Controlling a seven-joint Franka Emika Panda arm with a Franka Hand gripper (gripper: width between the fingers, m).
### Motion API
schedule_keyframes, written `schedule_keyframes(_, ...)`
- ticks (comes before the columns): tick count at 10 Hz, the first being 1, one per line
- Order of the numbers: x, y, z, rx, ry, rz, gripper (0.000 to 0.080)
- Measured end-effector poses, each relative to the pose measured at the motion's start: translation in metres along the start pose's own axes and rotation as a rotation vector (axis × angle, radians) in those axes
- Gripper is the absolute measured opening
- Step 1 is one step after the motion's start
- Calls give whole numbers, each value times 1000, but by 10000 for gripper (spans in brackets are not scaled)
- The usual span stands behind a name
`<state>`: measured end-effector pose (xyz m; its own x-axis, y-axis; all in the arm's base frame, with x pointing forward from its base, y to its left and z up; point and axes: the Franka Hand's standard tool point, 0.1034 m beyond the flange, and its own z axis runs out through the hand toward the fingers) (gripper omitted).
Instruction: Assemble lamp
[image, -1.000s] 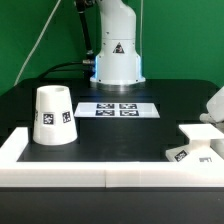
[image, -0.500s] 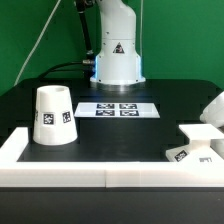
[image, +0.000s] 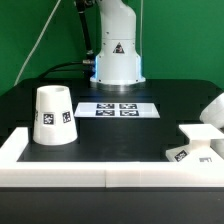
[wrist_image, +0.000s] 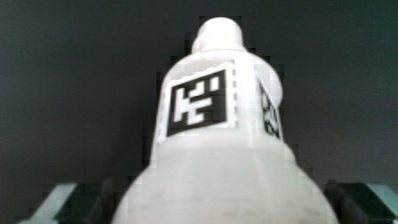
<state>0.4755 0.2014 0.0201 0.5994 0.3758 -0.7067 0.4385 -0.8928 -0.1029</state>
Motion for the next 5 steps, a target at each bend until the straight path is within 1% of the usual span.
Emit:
schedule_keyframes(2,0,1,0,1,1,-2,576)
schedule_keyframes(3,-5,4,-4,6,-7,-10,576)
schedule_keyframes(5,-28,14,-22,23,-37,-15,577)
